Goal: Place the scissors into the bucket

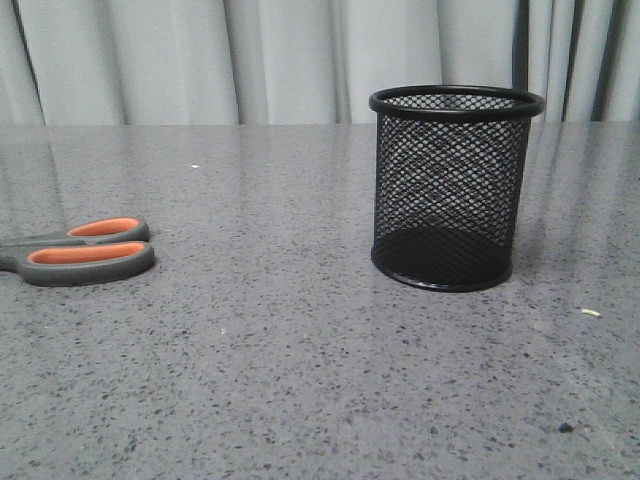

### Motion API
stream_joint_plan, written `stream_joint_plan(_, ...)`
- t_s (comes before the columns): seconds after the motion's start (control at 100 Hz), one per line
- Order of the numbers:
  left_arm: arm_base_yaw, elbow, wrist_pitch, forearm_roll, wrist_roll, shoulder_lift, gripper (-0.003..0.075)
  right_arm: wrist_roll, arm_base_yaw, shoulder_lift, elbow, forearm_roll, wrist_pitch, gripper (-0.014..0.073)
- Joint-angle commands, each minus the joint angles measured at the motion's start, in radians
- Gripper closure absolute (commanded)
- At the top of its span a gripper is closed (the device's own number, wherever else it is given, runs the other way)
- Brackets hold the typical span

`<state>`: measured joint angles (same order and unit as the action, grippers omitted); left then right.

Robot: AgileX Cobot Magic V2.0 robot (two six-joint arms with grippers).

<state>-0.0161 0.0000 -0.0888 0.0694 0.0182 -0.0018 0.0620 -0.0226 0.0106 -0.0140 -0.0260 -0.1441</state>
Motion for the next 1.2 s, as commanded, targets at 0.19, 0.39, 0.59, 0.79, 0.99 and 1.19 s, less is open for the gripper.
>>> stream_joint_plan(0.19,-0.008,0.041,0.073,0.007,-0.009,-0.028,0.0740,0.002,-0.006,0.024,-0.005,0.011,0.076,0.0664)
stream_joint_plan(0.39,-0.008,0.041,0.073,0.007,-0.009,-0.028,0.0740,0.002,-0.006,0.024,-0.005,0.011,0.076,0.0664)
stream_joint_plan(0.59,-0.008,0.041,0.073,0.007,-0.009,-0.028,0.0740,0.002,-0.006,0.024,-0.005,0.011,0.076,0.0664)
stream_joint_plan(0.79,-0.008,0.041,0.073,0.007,-0.009,-0.028,0.0740,0.002,-0.006,0.024,-0.005,0.011,0.088,0.0664)
stream_joint_plan(0.99,-0.008,0.041,0.073,0.007,-0.009,-0.028,0.0740,0.002,-0.006,0.024,-0.005,0.011,0.088,0.0664)
stream_joint_plan(1.19,-0.008,0.041,0.077,0.010,-0.009,-0.028,0.0740,0.002,-0.006,0.024,-0.005,0.011,0.122,0.0664)
